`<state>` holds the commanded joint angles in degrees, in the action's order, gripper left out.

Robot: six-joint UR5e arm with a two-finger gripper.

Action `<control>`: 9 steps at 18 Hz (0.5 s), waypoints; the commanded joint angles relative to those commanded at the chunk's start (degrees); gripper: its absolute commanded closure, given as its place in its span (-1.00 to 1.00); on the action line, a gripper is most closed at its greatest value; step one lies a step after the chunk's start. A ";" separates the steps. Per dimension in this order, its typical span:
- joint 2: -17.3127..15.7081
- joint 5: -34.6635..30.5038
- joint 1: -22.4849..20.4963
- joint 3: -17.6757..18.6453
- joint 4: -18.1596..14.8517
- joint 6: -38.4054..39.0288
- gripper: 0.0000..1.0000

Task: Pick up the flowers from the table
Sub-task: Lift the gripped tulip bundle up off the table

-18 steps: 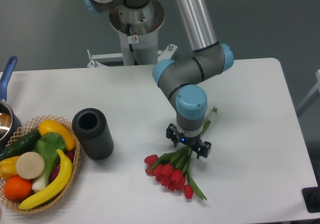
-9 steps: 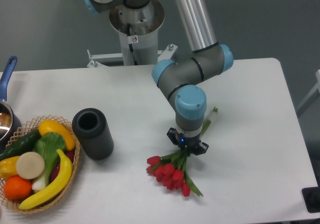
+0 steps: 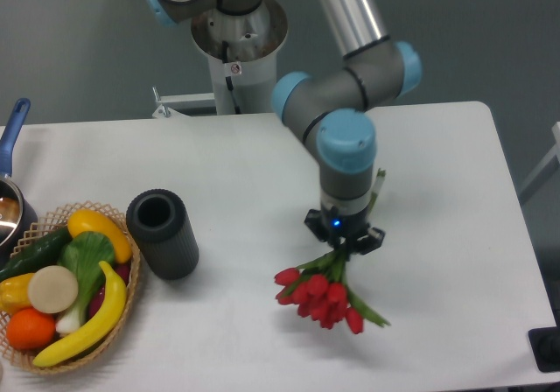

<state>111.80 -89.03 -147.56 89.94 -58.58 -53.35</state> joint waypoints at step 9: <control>0.26 0.70 -2.03 -8.90 -13.91 -9.13 0.97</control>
<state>112.06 -88.33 -149.59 81.04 -72.50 -62.48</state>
